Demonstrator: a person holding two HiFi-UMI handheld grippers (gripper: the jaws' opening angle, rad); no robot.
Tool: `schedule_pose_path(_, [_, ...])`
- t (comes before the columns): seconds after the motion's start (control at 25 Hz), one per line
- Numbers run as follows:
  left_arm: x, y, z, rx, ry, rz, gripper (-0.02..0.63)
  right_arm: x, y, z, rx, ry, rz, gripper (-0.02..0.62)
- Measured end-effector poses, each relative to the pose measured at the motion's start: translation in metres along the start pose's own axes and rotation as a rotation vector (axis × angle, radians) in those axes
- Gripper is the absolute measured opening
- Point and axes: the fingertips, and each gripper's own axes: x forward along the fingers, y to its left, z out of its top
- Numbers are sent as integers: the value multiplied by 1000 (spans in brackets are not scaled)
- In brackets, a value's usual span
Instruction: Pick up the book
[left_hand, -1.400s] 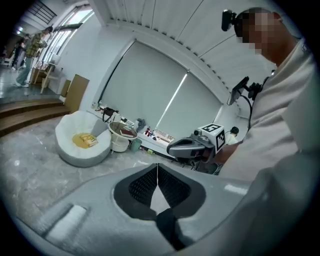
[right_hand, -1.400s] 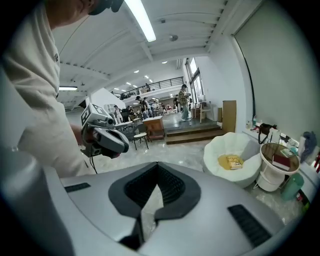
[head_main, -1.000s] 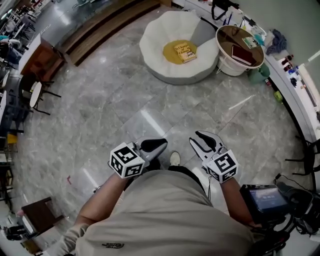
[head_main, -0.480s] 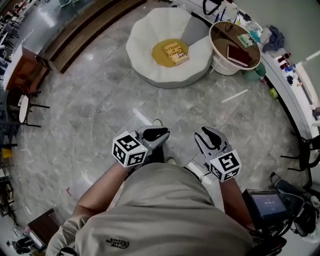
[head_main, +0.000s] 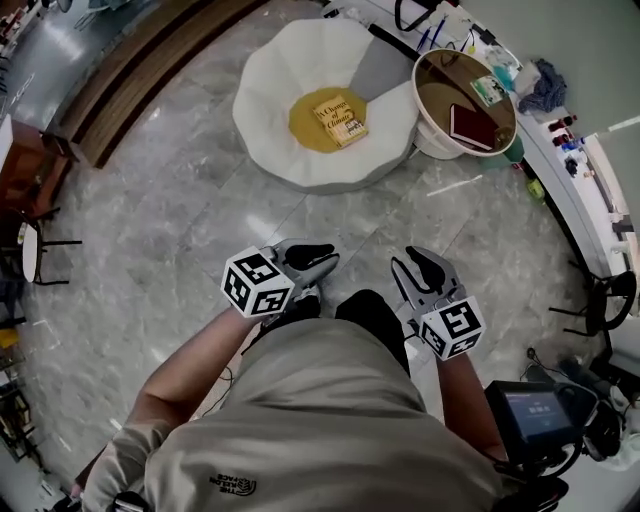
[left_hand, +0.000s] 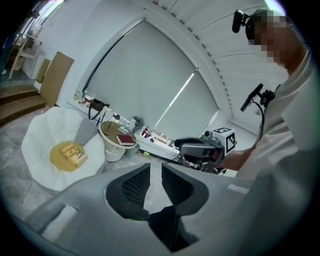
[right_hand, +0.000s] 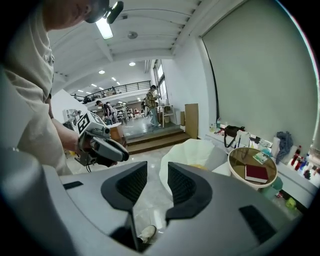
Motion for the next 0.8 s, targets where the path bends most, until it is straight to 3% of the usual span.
schedule_pose_path(0.24, [-2, 51, 12, -101, -12, -4, 67, 34, -9, 21, 11, 13, 3, 138])
schedule_pose_path(0.44, [63, 127, 33, -196, -31, 32, 75, 84, -91, 19, 22, 45, 43, 138])
schedule_pose_path(0.8, [167, 277, 43, -448, -68, 125, 91, 194, -219, 15, 5, 148, 171, 138])
